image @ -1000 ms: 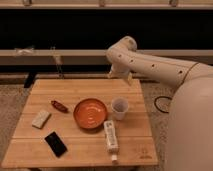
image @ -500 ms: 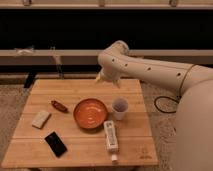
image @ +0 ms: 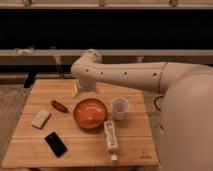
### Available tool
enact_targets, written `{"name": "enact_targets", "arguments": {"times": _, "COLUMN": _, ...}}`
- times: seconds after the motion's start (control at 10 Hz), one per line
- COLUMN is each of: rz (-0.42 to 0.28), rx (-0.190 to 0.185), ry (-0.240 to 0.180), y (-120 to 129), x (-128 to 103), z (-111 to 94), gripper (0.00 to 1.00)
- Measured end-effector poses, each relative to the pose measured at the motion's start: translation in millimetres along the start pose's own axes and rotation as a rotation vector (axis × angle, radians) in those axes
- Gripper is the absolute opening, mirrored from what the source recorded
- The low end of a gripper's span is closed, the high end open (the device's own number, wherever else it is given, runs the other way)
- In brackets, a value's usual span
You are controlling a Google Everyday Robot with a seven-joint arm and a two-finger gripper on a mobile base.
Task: Place the pepper on the white sponge
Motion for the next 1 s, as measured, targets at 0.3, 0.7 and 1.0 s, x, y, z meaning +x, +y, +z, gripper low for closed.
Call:
{"name": "enact_targets", "arguments": {"times": 0.3, "rz": -0.157, "rx": 0.002, "ry": -0.05, "y": -50.2, "x": 10.4, "z": 32.5, "gripper": 0.8}}
{"name": "enact_targets", "arguments": {"times": 0.7, "rz": -0.249, "rx": -0.005, "ry": -0.094, "y": -83.6, "x": 15.5, "z": 64.4, "gripper": 0.8}}
{"name": "enact_targets", "arguments": {"times": 1.0, "rz": -0.305, "rx": 0.004, "ry": -0.121, "y": -108.1, "x": 14.8, "z": 80.6, "gripper": 0.8}}
